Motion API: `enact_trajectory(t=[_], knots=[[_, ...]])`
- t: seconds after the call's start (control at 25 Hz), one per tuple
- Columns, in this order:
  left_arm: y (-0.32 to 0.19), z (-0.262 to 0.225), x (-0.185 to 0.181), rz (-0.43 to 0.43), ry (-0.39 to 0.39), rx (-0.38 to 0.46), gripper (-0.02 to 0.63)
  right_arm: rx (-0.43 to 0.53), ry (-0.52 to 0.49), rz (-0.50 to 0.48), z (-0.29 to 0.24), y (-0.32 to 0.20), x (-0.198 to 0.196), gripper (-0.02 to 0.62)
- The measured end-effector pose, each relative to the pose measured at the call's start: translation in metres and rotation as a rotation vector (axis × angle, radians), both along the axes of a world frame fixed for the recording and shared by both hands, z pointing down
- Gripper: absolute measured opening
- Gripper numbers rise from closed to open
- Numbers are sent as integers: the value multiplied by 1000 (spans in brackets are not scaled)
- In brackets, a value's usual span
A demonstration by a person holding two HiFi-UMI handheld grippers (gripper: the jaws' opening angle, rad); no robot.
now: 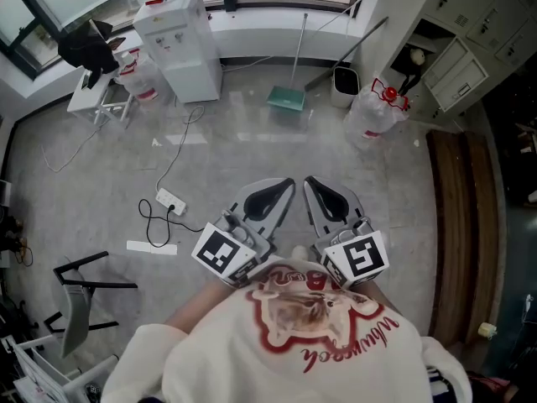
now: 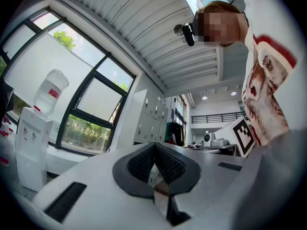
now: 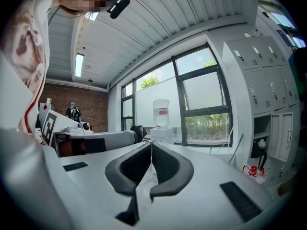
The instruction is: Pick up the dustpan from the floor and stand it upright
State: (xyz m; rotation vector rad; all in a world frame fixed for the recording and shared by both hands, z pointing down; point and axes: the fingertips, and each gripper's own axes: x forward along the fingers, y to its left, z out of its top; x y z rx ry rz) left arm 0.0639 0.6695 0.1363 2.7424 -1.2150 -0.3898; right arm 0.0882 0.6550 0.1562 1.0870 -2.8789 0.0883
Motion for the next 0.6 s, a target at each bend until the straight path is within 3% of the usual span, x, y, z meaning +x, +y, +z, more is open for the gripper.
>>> enact_trajectory(t=[0.4, 0.6], knots=[[7, 13, -34, 26, 3, -5, 20, -7, -3, 21, 12, 14, -32, 25], [-6, 5, -34, 29, 21, 20, 20, 8, -9, 26, 9, 2, -30, 25]])
